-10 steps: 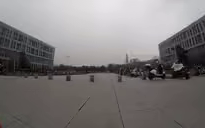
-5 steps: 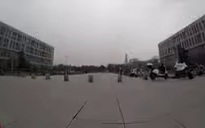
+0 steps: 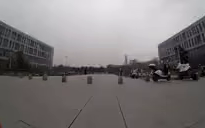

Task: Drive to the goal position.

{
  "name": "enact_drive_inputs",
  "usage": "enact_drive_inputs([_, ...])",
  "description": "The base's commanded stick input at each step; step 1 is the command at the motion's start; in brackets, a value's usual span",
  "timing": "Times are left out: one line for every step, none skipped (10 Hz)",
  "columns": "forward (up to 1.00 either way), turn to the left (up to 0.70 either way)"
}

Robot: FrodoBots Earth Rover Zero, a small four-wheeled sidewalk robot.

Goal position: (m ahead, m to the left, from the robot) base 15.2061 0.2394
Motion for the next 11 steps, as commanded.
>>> enact_drive_inputs([0.70,0.00])
enact_drive_inputs([0.70,0.00])
enact_drive_inputs([0.70,0.00])
enact_drive_inputs([0.70,0.00])
enact_drive_inputs([0.70,0.00])
enact_drive_inputs([0.70,0.00])
enact_drive_inputs([0.70,0.00])
enact_drive_inputs([0.70,0.00])
enact_drive_inputs([0.70,0.00])
enact_drive_inputs([0.70,0.00])
enact_drive_inputs([0.70,0.00])
